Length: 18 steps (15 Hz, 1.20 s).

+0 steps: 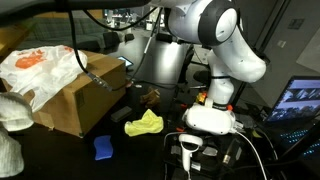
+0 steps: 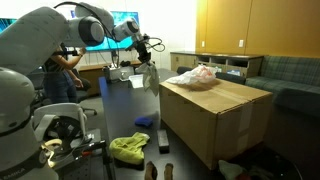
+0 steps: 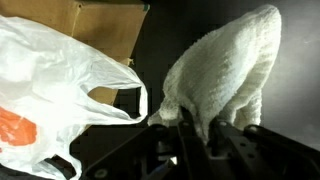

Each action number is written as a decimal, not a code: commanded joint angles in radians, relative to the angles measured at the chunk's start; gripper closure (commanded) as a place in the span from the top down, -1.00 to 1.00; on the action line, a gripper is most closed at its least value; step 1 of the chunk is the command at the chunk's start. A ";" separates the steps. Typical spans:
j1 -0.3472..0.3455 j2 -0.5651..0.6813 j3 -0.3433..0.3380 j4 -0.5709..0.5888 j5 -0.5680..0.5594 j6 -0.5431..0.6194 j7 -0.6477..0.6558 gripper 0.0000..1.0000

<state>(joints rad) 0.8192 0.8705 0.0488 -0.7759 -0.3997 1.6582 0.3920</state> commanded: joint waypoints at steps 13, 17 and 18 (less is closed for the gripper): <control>-0.229 -0.084 -0.035 0.012 0.011 0.000 0.020 1.00; -0.322 -0.130 -0.041 -0.077 0.018 0.013 0.071 1.00; -0.340 -0.135 -0.042 -0.095 0.018 0.012 0.090 1.00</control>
<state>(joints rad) 0.5190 0.8109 0.0152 -0.7547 -0.3987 1.6516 0.4244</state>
